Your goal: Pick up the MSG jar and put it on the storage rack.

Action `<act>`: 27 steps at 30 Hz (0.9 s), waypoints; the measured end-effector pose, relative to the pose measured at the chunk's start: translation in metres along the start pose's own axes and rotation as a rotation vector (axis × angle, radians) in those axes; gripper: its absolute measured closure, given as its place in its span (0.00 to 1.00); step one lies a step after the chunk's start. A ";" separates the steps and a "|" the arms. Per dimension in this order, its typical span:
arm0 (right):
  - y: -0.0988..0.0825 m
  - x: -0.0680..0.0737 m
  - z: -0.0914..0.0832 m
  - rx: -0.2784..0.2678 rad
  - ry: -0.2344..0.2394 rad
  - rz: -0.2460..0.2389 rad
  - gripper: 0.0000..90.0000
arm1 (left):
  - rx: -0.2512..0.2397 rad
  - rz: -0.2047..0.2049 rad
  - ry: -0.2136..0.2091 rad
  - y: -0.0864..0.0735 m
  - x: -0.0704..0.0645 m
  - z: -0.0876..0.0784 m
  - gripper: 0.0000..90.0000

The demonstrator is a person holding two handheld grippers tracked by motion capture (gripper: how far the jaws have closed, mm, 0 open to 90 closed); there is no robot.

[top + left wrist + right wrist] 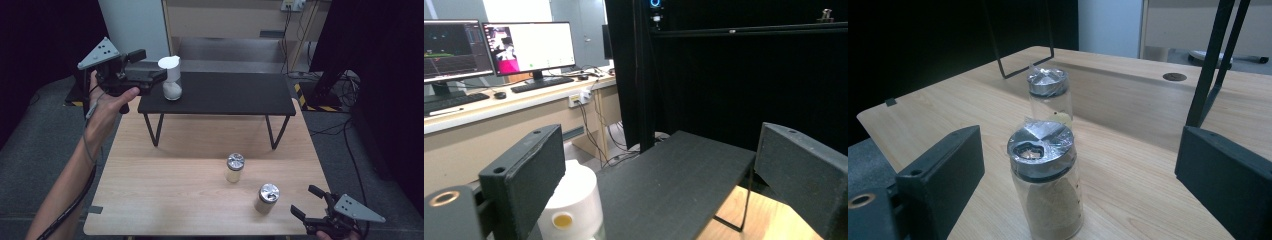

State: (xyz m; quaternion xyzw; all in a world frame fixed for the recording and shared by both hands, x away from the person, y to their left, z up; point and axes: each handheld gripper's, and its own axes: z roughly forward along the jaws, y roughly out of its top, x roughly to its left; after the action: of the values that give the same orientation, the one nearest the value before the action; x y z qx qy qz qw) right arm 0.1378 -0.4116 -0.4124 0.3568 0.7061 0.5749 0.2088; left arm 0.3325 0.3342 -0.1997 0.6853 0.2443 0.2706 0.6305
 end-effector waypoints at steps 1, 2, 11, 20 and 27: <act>0.000 0.000 0.000 -0.001 0.000 -0.001 0.07 | 0.002 0.003 -0.003 -0.002 -0.001 -0.003 0.05; 0.000 0.000 0.000 -0.001 -0.001 -0.001 0.07 | 0.004 0.007 -0.008 -0.003 -0.001 -0.005 0.05; 0.000 0.000 0.000 0.002 0.000 -0.003 0.07 | 0.006 0.052 -0.022 -0.021 -0.018 -0.030 0.05; 0.001 0.001 0.000 0.003 -0.003 -0.005 0.07 | 0.001 0.045 -0.072 -0.042 -0.027 -0.046 0.04; 0.001 0.001 0.001 0.004 -0.001 -0.005 0.07 | -0.008 0.037 -0.098 -0.061 -0.037 -0.061 0.03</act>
State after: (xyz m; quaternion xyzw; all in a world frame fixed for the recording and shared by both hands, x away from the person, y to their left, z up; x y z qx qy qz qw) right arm 0.1379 -0.4106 -0.4118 0.3558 0.7081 0.5726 0.2100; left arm 0.2641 0.3588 -0.2591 0.6998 0.1991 0.2494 0.6391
